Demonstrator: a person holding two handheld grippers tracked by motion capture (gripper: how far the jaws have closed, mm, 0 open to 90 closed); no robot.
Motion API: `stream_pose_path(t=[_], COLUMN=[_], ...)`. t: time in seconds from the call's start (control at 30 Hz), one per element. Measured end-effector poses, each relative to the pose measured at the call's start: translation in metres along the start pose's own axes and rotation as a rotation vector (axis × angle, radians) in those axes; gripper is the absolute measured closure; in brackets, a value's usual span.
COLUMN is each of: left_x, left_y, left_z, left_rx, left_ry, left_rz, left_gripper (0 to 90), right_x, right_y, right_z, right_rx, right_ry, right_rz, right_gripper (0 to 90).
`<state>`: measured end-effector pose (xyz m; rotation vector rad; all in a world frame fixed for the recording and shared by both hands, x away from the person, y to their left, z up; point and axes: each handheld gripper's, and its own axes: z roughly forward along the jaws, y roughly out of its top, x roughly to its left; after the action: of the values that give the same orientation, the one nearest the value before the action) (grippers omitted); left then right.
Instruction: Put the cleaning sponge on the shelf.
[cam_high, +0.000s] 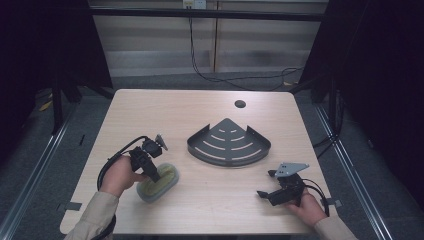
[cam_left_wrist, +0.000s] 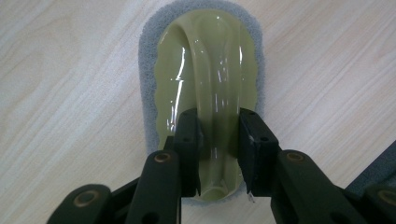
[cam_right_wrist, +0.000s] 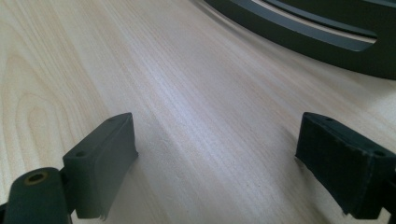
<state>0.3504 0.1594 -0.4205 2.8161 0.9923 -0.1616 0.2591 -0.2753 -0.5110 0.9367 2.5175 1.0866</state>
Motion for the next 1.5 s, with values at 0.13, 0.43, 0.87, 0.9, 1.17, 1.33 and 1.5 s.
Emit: stream_pose_path(t=[0.13, 0.43, 0.87, 0.9, 1.17, 1.33, 1.5], left_x=[-0.001, 0.0, -0.002, -0.001, 0.0, -0.001, -0.003], left_y=[0.001, 0.008, 0.031, 0.032, 0.044, 0.052, 0.061], left_z=[-0.003, -0.017, -0.034, -0.035, -0.04, -0.042, -0.044], left_rx=[-0.002, -0.018, -0.029, -0.028, -0.044, -0.05, -0.044], left_ry=[0.005, 0.004, 0.003, 0.001, 0.003, -0.008, -0.008], left_rz=[-0.002, 0.003, 0.018, 0.024, 0.021, 0.026, 0.029], left_gripper=[71.4, 71.4, 71.4, 71.4, 71.4, 71.4, 71.4], right_x=[0.0, 0.0, 0.0, 0.001, 0.0, 0.0, 0.0], right_y=[0.0, 0.0, 0.0, 0.0, 0.0, 0.0, 0.0], right_z=[0.0, 0.0, 0.0, 0.0, 0.0, 0.0, 0.0], right_rx=[-0.001, -0.001, -0.001, 0.0, -0.002, -0.003, -0.003], right_ry=[-0.001, -0.002, -0.005, -0.004, -0.004, -0.006, -0.005], right_rz=[0.002, 0.002, 0.005, 0.005, 0.002, 0.003, 0.003], right_gripper=[11.4, 11.3, 11.4, 11.4, 11.4, 11.3, 11.3])
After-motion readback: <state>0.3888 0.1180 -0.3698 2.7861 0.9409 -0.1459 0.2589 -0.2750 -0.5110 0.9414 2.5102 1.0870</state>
